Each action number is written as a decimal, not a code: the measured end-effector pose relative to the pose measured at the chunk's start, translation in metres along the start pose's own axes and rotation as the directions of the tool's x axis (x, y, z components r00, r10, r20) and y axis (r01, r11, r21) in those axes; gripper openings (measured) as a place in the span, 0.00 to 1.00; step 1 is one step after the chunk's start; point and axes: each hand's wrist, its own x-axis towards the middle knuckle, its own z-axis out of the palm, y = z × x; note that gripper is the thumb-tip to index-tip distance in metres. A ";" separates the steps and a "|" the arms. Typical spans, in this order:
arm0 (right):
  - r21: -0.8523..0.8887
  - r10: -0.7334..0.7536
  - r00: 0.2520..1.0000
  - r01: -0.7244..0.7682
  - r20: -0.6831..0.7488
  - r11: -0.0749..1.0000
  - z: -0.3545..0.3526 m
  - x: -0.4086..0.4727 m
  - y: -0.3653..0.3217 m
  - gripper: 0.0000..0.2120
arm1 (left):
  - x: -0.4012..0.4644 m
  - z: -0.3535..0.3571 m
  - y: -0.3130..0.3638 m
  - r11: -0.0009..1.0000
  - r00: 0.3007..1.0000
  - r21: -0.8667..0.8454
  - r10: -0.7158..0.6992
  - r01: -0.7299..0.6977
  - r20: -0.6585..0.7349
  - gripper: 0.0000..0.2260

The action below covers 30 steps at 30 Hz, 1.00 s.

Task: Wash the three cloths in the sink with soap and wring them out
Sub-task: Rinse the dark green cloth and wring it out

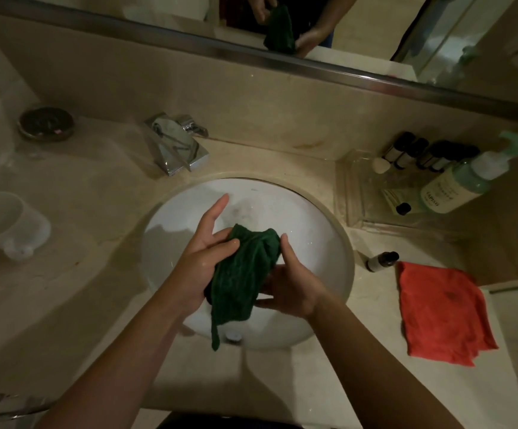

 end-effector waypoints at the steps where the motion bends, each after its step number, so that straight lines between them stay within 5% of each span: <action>1: 0.012 -0.013 0.998 0.013 0.056 1.000 0.000 0.002 0.001 0.38 | 0.000 -0.001 -0.001 1.000 1.000 -0.011 -0.009 0.009 0.009 0.28; 5: 0.003 -0.189 0.981 0.190 -0.042 0.982 0.002 0.005 0.003 0.31 | -0.003 -0.005 -0.004 0.999 0.999 0.002 -0.033 0.033 0.014 0.29; 9: 0.122 -0.453 0.869 0.481 -0.199 0.868 -0.003 -0.009 -0.009 0.18 | -0.005 -0.014 -0.009 0.979 0.991 0.152 -0.130 0.134 -0.033 0.30; 13: 0.081 -0.610 0.789 0.615 -0.077 0.784 0.005 -0.031 -0.022 0.07 | -0.002 -0.020 -0.018 0.914 0.950 0.260 -0.309 0.310 -0.045 0.26; 17: 0.052 -0.637 0.766 0.635 0.092 0.771 0.016 -0.042 -0.024 0.05 | 0.000 -0.012 -0.019 0.881 0.938 0.340 -0.346 0.328 -0.008 0.20; 23: 0.001 -0.647 0.726 0.665 0.233 0.747 0.019 -0.051 -0.027 0.06 | -0.001 -0.009 -0.017 0.946 0.987 0.301 -0.147 0.120 0.067 0.25; 27: -0.130 -0.683 0.709 0.705 0.175 0.697 0.019 -0.057 -0.035 0.11 | 0.002 -0.008 -0.015 0.970 0.999 0.238 0.040 -0.045 0.027 0.12; 30: -0.198 -0.708 0.693 0.720 0.139 0.665 0.021 -0.060 -0.040 0.09 | 0.001 -0.001 -0.014 0.955 0.993 0.272 0.118 -0.120 0.023 0.15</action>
